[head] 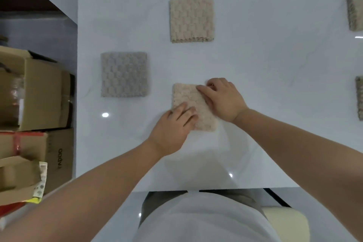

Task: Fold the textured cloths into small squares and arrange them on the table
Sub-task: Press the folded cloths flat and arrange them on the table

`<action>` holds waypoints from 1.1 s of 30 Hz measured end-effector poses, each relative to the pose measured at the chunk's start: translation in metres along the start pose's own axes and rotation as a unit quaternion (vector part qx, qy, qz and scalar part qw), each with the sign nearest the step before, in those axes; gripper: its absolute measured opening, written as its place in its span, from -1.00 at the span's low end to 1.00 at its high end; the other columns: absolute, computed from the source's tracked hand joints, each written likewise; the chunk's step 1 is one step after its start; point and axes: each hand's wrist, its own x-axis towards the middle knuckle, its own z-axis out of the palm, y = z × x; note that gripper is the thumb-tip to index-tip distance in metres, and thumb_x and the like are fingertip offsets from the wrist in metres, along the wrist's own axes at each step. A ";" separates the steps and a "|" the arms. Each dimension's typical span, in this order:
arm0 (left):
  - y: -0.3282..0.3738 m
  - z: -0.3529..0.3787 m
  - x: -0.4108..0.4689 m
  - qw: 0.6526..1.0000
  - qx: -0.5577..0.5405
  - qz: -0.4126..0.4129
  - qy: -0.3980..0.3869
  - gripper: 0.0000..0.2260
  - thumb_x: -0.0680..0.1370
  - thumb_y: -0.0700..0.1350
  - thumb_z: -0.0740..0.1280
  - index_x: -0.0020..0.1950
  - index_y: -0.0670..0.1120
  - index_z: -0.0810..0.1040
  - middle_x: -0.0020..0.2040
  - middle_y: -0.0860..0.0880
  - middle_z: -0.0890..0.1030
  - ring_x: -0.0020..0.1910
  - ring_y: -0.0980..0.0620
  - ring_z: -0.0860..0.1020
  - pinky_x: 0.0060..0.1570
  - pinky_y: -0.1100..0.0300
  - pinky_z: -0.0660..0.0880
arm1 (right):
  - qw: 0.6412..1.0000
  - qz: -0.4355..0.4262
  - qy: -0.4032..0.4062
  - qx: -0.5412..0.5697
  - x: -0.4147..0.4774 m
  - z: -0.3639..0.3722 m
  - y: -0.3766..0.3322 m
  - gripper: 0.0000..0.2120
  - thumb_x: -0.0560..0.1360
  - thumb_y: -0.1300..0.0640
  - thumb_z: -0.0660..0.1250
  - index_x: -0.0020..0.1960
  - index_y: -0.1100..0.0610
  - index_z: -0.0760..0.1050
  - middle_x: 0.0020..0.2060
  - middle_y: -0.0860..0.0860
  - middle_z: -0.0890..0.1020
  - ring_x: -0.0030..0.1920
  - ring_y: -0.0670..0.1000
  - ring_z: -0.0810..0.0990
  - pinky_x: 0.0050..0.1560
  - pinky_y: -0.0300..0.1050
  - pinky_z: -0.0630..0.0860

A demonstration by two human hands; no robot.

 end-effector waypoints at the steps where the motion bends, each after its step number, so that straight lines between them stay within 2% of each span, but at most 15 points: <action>1: 0.004 -0.001 0.000 1.000 0.000 -0.002 -0.008 -0.55 0.55 -0.20 0.34 0.45 -0.16 0.47 0.49 -0.16 0.44 0.50 -0.25 0.36 0.15 -0.12 0.54 | 1.000 -0.002 -0.009 0.000 0.001 -0.001 0.001 -0.67 0.62 0.06 0.31 0.37 0.04 0.52 0.14 0.18 0.56 0.11 0.25 0.53 0.06 0.12 0.48; 6: 0.023 -0.002 0.006 0.999 0.000 -0.020 -0.028 -0.50 0.49 -0.27 0.37 0.45 -0.18 0.48 0.48 -0.19 0.45 0.48 -0.26 0.39 0.13 -0.06 0.58 | 0.998 -0.043 -0.040 -0.013 0.003 -0.011 0.011 -0.64 0.58 0.13 0.32 0.38 0.07 0.50 0.08 0.17 0.54 0.06 0.25 0.52 0.05 0.12 0.48; 9: 0.027 -0.001 0.006 0.999 -0.008 -0.034 -0.030 -0.49 0.50 -0.26 0.34 0.47 -0.15 0.46 0.52 -0.15 0.41 0.53 -0.22 0.34 0.22 -0.10 0.55 | 0.997 -0.058 -0.044 -0.016 -0.002 -0.014 0.019 -0.64 0.60 0.11 0.33 0.39 0.05 0.49 0.10 0.16 0.54 0.08 0.24 0.53 0.06 0.12 0.47; 11: 0.029 -0.004 0.004 0.999 0.003 -0.042 -0.016 -0.51 0.54 -0.21 0.34 0.49 -0.12 0.45 0.53 -0.14 0.39 0.54 -0.22 0.31 0.32 -0.19 0.44 | 0.996 -0.075 -0.036 -0.016 -0.001 -0.015 0.023 -0.64 0.60 0.09 0.34 0.39 0.04 0.49 0.15 0.17 0.55 0.13 0.25 0.54 0.09 0.13 0.47; 12: 0.031 -0.005 0.003 0.999 0.020 -0.027 0.000 -0.53 0.56 -0.18 0.32 0.49 -0.12 0.45 0.53 -0.14 0.40 0.54 -0.23 0.31 0.36 -0.24 0.38 | 0.995 -0.093 -0.031 -0.018 0.001 -0.016 0.023 -0.63 0.60 0.09 0.34 0.40 0.05 0.49 0.22 0.17 0.55 0.18 0.24 0.54 0.13 0.13 0.46; 14: 0.032 -0.005 0.002 0.996 0.059 0.063 0.031 -0.56 0.62 -0.16 0.25 0.51 -0.16 0.42 0.53 -0.17 0.40 0.54 -0.26 0.31 0.41 -0.28 0.31 | 0.986 -0.159 -0.026 -0.029 0.006 -0.020 0.024 -0.59 0.61 0.12 0.31 0.45 0.06 0.45 0.39 0.15 0.50 0.31 0.22 0.50 0.23 0.14 0.44; 17: 0.027 -0.004 0.011 0.975 0.090 0.202 0.007 -0.50 0.68 -0.11 0.15 0.62 -0.19 0.20 0.61 -0.17 0.24 0.62 -0.20 0.13 0.53 -0.18 0.18 | 0.960 -0.269 -0.046 -0.057 0.019 -0.020 0.023 -0.49 0.62 0.20 0.25 0.55 0.06 0.34 0.55 0.07 0.36 0.48 0.16 0.40 0.38 0.11 0.39; 19: 0.020 -0.001 0.021 0.968 0.092 0.228 -0.044 -0.45 0.71 0.00 0.08 0.66 -0.19 0.05 0.66 -0.16 0.09 0.65 -0.14 -0.02 0.60 -0.10 0.01 | 0.943 -0.315 -0.073 -0.083 0.029 -0.013 0.023 -0.47 0.63 0.20 0.23 0.58 0.06 0.29 0.57 0.04 0.33 0.53 0.15 0.34 0.46 0.13 0.34; 22: 0.013 0.009 0.030 0.961 0.092 0.236 -0.111 -0.37 0.71 0.11 0.00 0.66 -0.17 -0.12 0.68 -0.13 -0.11 0.64 -0.08 -0.22 0.60 -0.04 -0.23 | 0.918 -0.360 -0.113 -0.121 0.040 0.000 0.031 -0.48 0.64 0.17 0.13 0.59 0.08 0.27 0.55 0.03 0.35 0.53 0.14 0.35 0.51 0.15 0.30; 24: 0.012 0.016 0.030 0.959 0.091 0.237 -0.124 -0.36 0.71 0.13 -0.02 0.66 -0.17 -0.17 0.67 -0.12 -0.18 0.63 -0.07 -0.27 0.60 -0.05 -0.23 | 0.913 -0.359 -0.138 -0.134 0.044 0.004 0.037 -0.44 0.64 0.17 0.06 0.63 0.06 0.17 0.59 0.01 0.27 0.57 0.10 0.27 0.57 0.14 0.16; 27: 0.012 0.022 0.028 0.960 0.091 0.235 -0.121 -0.36 0.71 0.13 -0.01 0.66 -0.16 -0.18 0.67 -0.11 -0.19 0.63 -0.07 -0.27 0.60 -0.06 -0.20 | 0.917 -0.343 -0.156 -0.133 0.045 0.009 0.041 -0.37 0.64 0.22 0.10 0.66 -0.01 0.03 0.63 -0.05 0.14 0.62 0.03 0.10 0.61 0.13 -0.02; 31: 0.012 0.015 0.031 0.959 0.061 0.238 -0.142 -0.37 0.72 0.13 -0.03 0.66 -0.15 -0.17 0.67 -0.10 -0.17 0.64 -0.04 -0.26 0.60 -0.05 -0.18 | 0.919 -0.338 -0.170 -0.109 0.044 0.002 0.037 -0.32 0.64 0.26 0.13 0.67 -0.02 -0.04 0.64 -0.07 0.08 0.63 0.01 0.04 0.61 0.15 -0.04; 33: 0.009 0.004 0.035 0.960 0.036 0.248 -0.122 -0.40 0.72 0.12 -0.02 0.67 -0.16 -0.08 0.68 -0.12 -0.06 0.65 -0.05 -0.15 0.61 -0.04 -0.09 | 0.928 -0.329 -0.148 -0.089 0.046 -0.007 0.037 -0.33 0.63 0.26 0.16 0.67 0.01 -0.01 0.64 -0.03 0.12 0.63 0.05 0.07 0.61 0.12 -0.01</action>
